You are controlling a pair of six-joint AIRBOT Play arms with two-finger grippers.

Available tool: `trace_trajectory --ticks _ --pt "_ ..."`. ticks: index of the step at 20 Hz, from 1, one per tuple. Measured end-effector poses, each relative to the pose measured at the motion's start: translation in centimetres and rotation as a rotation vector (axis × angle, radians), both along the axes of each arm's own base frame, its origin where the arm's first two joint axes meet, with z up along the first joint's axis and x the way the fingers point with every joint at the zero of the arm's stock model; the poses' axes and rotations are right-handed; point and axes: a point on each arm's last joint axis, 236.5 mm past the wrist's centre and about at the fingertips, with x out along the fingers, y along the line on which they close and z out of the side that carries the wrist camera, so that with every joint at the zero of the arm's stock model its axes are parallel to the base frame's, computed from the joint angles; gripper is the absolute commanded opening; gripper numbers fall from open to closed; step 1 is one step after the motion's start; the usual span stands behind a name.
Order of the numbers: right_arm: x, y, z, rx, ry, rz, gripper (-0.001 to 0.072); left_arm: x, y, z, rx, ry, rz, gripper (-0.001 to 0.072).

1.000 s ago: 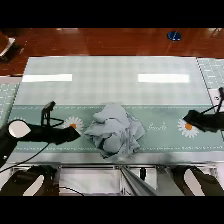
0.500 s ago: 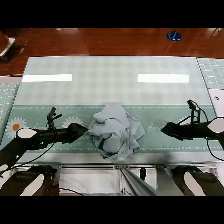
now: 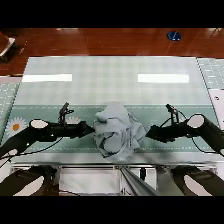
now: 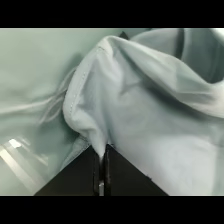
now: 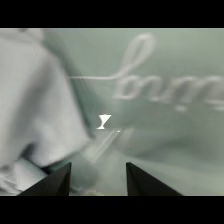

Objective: Fold the shirts.

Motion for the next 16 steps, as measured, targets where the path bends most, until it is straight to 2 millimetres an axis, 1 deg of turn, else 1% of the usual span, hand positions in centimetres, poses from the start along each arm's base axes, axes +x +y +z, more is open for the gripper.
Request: trace_trajectory --ticks 2,3,5,6,7,8,9,10,11,12,13,14,15,16 --pt "0.3 1.6 -0.4 0.048 0.009 -0.003 0.0401 0.3 -0.3 0.3 -0.002 -0.015 -0.013 0.0027" --pt "0.4 2.4 -0.5 0.074 0.015 -0.009 0.0344 0.4 -0.4 0.3 -0.003 -0.019 -0.016 0.0027" --pt "0.9 3.5 -0.9 0.116 0.018 -0.017 0.0149 0.6 -0.6 0.4 -0.003 -0.025 -0.022 0.0027" --pt "1.6 4.0 -1.0 0.130 0.004 -0.020 0.0042 0.6 -0.6 0.5 -0.003 -0.027 -0.023 0.0027" --pt "2.1 4.4 -0.9 0.149 -0.004 -0.017 0.0017 0.7 -0.7 0.6 -0.004 -0.031 -0.025 0.0027" --pt "3.0 4.7 -0.6 0.156 -0.038 -0.001 0.0017 1.0 -0.7 0.8 -0.005 -0.043 -0.029 0.0027" --pt "4.3 4.8 0.0 0.162 -0.077 0.015 0.0016 1.7 -0.7 1.5 -0.008 -0.080 -0.035 0.0027" --pt "6.1 5.1 1.4 0.182 -0.124 0.023 0.0016 2.7 -0.8 2.8 -0.016 -0.129 -0.039 0.0027" --pt "7.6 5.3 3.0 0.199 -0.162 0.043 0.0016 4.3 -0.7 4.6 -0.026 -0.194 -0.031 0.0026" --pt "9.4 5.2 5.3 0.209 -0.213 0.077 0.0016 6.1 -0.5 7.0 -0.038 -0.265 -0.016 0.0026" --pt "11.7 5.0 8.1 0.211 -0.290 0.095 0.0016 8.2 -0.2 10.1 -0.054 -0.349 0.001 0.0026" --pt "13.8 4.6 11.4 0.197 -0.368 0.120 0.0016 10.0 0.2 13.3 -0.068 -0.429 0.020 0.0026" --pt "15.7 4.1 15.3 0.178 -0.457 0.153 0.0016 12.0 0.8 17.2 -0.081 -0.523 0.044 0.0026" --pt "17.3 3.5 19.3 0.151 -0.548 0.174 0.0016 13.4 1.3 21.2 -0.094 -0.610 0.061 0.0026"
